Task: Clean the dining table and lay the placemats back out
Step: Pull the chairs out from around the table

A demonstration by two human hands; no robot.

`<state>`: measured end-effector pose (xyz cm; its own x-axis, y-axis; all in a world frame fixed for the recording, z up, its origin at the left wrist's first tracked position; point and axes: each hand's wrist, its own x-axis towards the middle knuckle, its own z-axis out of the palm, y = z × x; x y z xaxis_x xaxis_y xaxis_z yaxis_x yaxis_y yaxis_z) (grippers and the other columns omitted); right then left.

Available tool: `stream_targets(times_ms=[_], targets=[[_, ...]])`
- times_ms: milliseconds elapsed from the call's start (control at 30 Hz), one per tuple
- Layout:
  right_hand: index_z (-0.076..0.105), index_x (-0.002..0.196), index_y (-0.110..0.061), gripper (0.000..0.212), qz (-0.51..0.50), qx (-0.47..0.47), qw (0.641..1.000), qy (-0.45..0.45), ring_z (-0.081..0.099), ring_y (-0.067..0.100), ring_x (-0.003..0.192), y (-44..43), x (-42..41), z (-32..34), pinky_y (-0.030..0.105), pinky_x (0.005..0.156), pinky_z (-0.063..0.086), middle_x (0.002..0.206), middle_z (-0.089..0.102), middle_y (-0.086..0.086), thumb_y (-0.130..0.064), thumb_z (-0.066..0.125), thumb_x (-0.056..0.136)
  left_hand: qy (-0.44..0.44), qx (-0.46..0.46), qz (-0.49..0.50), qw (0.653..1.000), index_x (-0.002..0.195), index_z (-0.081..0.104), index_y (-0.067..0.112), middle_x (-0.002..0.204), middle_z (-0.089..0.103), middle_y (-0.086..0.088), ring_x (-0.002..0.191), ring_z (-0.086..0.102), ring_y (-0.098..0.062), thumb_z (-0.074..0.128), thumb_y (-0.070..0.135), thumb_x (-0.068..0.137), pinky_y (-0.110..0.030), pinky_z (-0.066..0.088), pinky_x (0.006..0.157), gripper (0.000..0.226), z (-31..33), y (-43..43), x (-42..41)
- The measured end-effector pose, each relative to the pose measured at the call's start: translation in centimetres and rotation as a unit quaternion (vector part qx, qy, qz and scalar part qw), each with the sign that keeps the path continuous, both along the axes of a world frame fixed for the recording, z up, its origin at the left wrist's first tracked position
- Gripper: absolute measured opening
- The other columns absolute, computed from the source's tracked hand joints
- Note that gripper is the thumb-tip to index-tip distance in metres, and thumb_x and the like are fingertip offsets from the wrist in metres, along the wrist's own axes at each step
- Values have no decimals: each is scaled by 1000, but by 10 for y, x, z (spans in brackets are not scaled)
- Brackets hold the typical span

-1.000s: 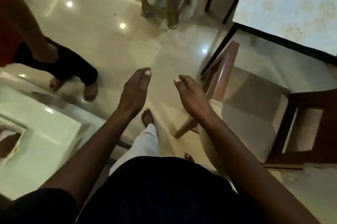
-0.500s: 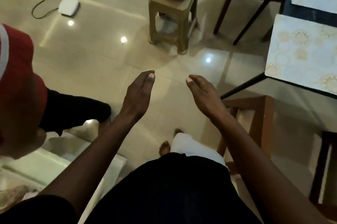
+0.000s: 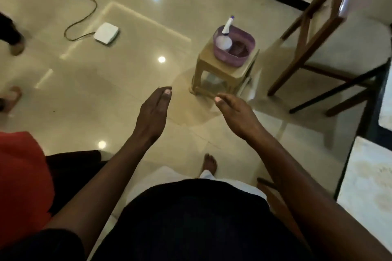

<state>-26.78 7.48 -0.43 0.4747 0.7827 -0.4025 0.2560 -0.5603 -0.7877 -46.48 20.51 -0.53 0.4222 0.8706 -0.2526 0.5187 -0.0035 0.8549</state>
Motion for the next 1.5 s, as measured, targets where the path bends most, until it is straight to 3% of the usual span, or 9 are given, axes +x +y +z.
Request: stream_targets(times_ms=[67, 133, 267, 333, 400, 500, 767, 1167, 1500], targets=[[61, 143, -24, 46, 16, 9, 1000, 14, 61, 12, 123, 38, 18, 8, 45, 106, 51, 138, 65, -4, -49, 49, 107, -6, 4, 21, 1000, 138, 66, 27, 134, 67, 14, 122, 60, -1, 41, 46, 111, -24, 44, 103, 41, 2, 30, 15], [63, 140, -22, 43, 24, 23, 999, 20, 63, 11, 116, 83, 37, 12, 45, 103, 53, 132, 67, -4, -46, 51, 107, -4, 11, 36, 999, 140, 65, 26, 138, 66, 13, 126, 58, -3, 42, 46, 111, -19, 42, 103, 42, 2, 67, 31], [59, 144, -20, 45, 47, 23, 999, 11, 58, -11, 99, 175, 64, 6, 12, 85, 45, 137, 66, -3, -44, 50, 108, -22, -1, 62, 998, 138, 67, 29, 135, 68, 14, 126, 60, -5, 42, 52, 107, -38, 47, 113, 45, -6, 144, 56], [57, 147, -21, 48, 61, 17, 998, -1, 60, -5, 107, 225, 74, 1, 16, 88, 43, 143, 63, -2, -46, 48, 108, -25, -3, 71, 997, 137, 67, 29, 133, 68, 13, 125, 60, -5, 42, 51, 109, -42, 48, 113, 44, -12, 190, 65], [57, 148, -22, 48, 61, 13, 998, -3, 57, 9, 128, 273, 83, 0, 26, 101, 42, 147, 59, -4, -47, 48, 107, -32, 2, 66, 997, 138, 66, 31, 134, 68, 15, 126, 59, -4, 41, 54, 107, -45, 48, 114, 46, -16, 236, 74], [58, 146, -22, 47, 40, 6, 999, 13, 53, 9, 133, 349, 95, 0, 33, 113, 41, 147, 60, -5, -47, 51, 106, -32, -13, 61, 998, 137, 66, 34, 132, 68, 16, 126, 59, -3, 39, 61, 103, -47, 48, 114, 51, -16, 314, 85], [56, 147, -26, 48, -15, 10, 1000, 15, 50, 7, 136, 506, 144, 4, 28, 108, 38, 150, 57, -9, -50, 49, 107, -36, -12, 4, 999, 137, 66, 37, 132, 68, 16, 129, 58, -1, 39, 63, 103, -48, 46, 116, 51, 6, 496, 138], [58, 146, -27, 47, -153, 30, 987, 39, 51, 5, 136, 669, 336, -12, 25, 108, 38, 149, 58, -10, -50, 52, 106, -31, -9, -101, 994, 135, 67, 36, 136, 67, 20, 131, 58, -1, 38, 66, 101, -48, 45, 117, 54, -1, 704, 360], [55, 148, -27, 47, -236, 28, 971, 20, 50, 5, 137, 739, 535, 10, 23, 106, 37, 150, 56, -11, -49, 51, 106, -57, -23, -196, 979, 135, 68, 35, 135, 68, 17, 131, 58, -1, 39, 65, 101, -48, 45, 117, 53, 9, 806, 598]])
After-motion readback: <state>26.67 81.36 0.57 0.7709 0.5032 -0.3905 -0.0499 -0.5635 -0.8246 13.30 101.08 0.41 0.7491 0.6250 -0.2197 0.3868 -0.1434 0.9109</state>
